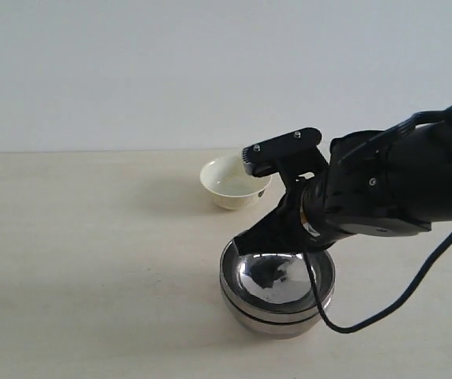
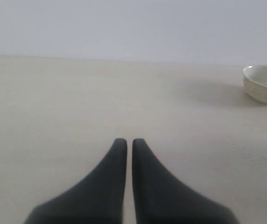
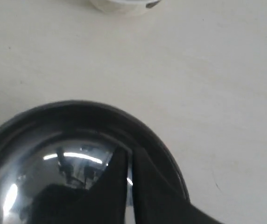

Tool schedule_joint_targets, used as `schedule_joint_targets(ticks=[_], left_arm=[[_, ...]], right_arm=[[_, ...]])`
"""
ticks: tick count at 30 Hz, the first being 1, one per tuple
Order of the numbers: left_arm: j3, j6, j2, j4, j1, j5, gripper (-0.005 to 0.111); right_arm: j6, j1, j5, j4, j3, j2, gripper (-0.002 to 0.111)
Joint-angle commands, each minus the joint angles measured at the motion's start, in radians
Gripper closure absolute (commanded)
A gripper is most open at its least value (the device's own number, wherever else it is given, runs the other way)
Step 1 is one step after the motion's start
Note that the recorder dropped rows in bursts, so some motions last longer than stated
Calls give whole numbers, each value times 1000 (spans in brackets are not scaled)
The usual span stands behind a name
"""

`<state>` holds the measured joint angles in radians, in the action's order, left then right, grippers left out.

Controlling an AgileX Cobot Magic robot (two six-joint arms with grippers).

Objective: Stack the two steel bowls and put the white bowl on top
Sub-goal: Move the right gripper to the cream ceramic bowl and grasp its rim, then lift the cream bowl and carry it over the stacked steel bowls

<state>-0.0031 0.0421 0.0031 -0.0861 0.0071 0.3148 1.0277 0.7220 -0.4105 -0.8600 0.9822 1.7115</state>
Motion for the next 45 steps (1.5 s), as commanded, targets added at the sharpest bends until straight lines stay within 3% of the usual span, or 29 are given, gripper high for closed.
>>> schedule_joint_targets(ticks=[1, 4, 6, 10, 13, 20, 28, 35, 37, 39, 42, 43, 45], left_arm=[[3, -5, -3, 0, -5, -8, 103], [3, -5, -3, 0, -5, -8, 103], [3, -5, -3, 0, -5, -8, 103], [3, -5, -3, 0, -5, -8, 103], [3, -5, -3, 0, -5, -8, 103], [3, -5, -3, 0, -5, -8, 103], [3, -5, -3, 0, -5, -8, 103], [3, -5, -3, 0, -5, -8, 103], [3, -5, -3, 0, -5, -8, 103], [3, -5, -3, 0, -5, -8, 103], [3, -5, -3, 0, -5, -8, 103], [3, -5, -3, 0, -5, -8, 103], [3, -5, -3, 0, -5, -8, 103]], right_arm=[[71, -14, 3, -39, 55, -4, 108], [79, -39, 29, -39, 89, -4, 101], [97, -65, 60, -39, 104, -4, 89], [184, -150, 156, -39, 126, 3, 53], [260, -216, 203, -36, 153, 38, 41], [277, -277, 347, -24, 282, 207, 41], [275, -277, 308, -24, 524, 443, 41], [241, -277, 247, -21, 617, 564, 41], [241, -277, 280, -19, 619, 584, 43], [241, -275, 320, -12, 623, 593, 59], [211, -271, 359, -12, 623, 593, 100], [211, -271, 353, -12, 623, 593, 107], [211, -271, 327, -12, 623, 593, 108]])
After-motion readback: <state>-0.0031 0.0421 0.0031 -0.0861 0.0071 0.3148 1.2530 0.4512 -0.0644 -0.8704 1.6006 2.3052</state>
